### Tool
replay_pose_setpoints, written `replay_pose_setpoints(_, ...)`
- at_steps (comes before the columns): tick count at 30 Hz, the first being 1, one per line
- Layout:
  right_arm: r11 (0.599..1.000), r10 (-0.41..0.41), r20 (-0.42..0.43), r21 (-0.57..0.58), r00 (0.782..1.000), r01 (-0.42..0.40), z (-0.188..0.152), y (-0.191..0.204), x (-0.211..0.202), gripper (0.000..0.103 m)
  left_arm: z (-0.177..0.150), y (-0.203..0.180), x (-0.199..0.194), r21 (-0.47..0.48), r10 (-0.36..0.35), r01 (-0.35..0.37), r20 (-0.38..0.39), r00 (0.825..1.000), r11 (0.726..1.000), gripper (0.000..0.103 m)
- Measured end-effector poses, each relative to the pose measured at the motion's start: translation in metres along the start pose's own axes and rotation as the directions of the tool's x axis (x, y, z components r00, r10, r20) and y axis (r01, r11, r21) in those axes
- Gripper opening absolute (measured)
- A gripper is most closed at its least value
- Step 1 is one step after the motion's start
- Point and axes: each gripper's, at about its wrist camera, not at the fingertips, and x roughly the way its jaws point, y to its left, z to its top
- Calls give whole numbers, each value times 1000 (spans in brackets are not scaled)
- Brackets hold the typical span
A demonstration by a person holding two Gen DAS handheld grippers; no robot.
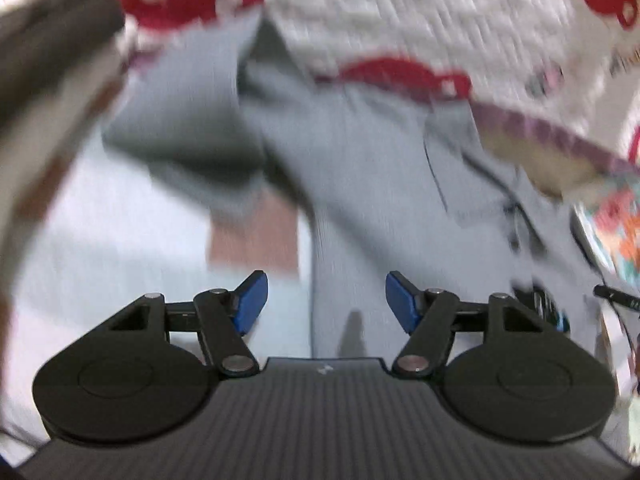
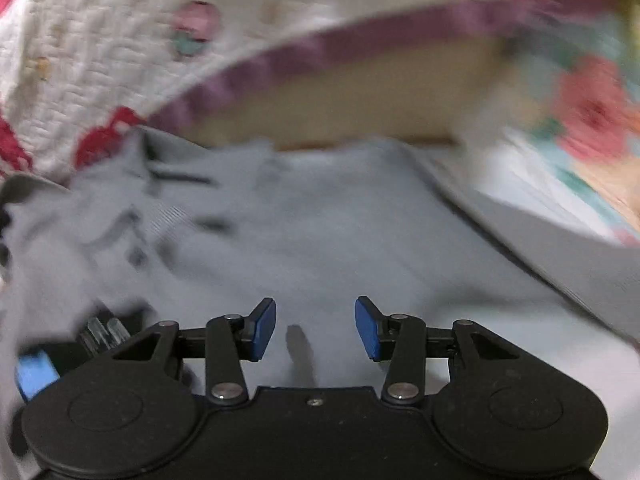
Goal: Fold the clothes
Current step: 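Lower the sweater onto the sheet and grasp a sleeve with the right gripper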
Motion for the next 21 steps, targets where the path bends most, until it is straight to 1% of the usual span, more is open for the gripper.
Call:
replay_pose_setpoints(2, 998, -11, -11, 56, 1000, 11, -15, -28, -15, 51, -15, -5, 8, 31, -9, 10, -49, 999, 999, 65)
replay_pose_setpoints(4, 995, -9, -26, 103, 1000, 11, -28, -48, -26, 54, -18, -11, 14, 77, -15, 20, -59, 998, 997, 65)
replay_pose_setpoints(5, 994, 2, -37, 113, 999, 2, -33, -51, -27, 54, -18, -12, 17, 72, -17, 22, -64, 998, 997, 65)
replay_pose_setpoints(7, 991, 27, -57, 130, 998, -20, -41, -56, -27, 54, -19, -11, 21, 29, -39, 41, -62, 997, 999, 67)
replay_pose_setpoints(10, 987, 83, -81, 143, 993, -71, -51, -53, -22, 57, -24, -7, 21, -22, -58, 58, -35, 998, 998, 70)
replay_pose_setpoints(12, 987, 105, -101, 131, 989, -91, -56, -47, -16, 57, -26, -4, 20, -55, -65, 64, -21, 998, 996, 71)
replay_pose_setpoints(13, 988, 108, -110, 122, 988, -94, -59, -43, -11, 59, -28, -2, 19, -63, -68, 67, -16, 998, 996, 71)
replay_pose_setpoints(14, 988, 113, -95, 117, 989, -102, -62, -39, -8, 62, -29, -1, 18, -66, -73, 72, -12, 997, 995, 71)
replay_pose_setpoints(15, 987, 123, -63, 115, 990, -116, -65, -36, -6, 69, -30, -1, 17, -64, -80, 80, -11, 997, 995, 71)
replay_pose_setpoints(16, 985, 134, -30, 112, 991, -129, -68, -33, -5, 69, -31, -1, 17, -64, -96, 95, -14, 995, 993, 70)
replay_pose_setpoints(17, 972, 189, 1, 140, 982, -187, -69, -32, -1, 69, -31, 1, 18, -78, -132, 130, -30, 991, 988, 69)
replay_pose_setpoints(18, 943, 271, 24, 196, 962, -271, -67, -35, 6, 52, -31, 4, 19, -105, -182, 176, -53, 982, 979, 63)
replay_pose_setpoints(19, 910, 323, 29, 265, 946, -318, -64, -38, 13, 12, -31, 6, 19, -133, -231, 220, -75, 970, 966, 56)
replay_pose_setpoints(20, 876, 353, 27, 340, 935, -341, -61, -42, 21, 14, -31, 8, 20, -157, -264, 249, -85, 961, 956, 44)
replay_pose_setpoints(21, 866, 363, 32, 358, 931, -350, -59, -40, 23, 14, -33, 11, 20, -177, -280, 262, -85, 956, 949, 36)
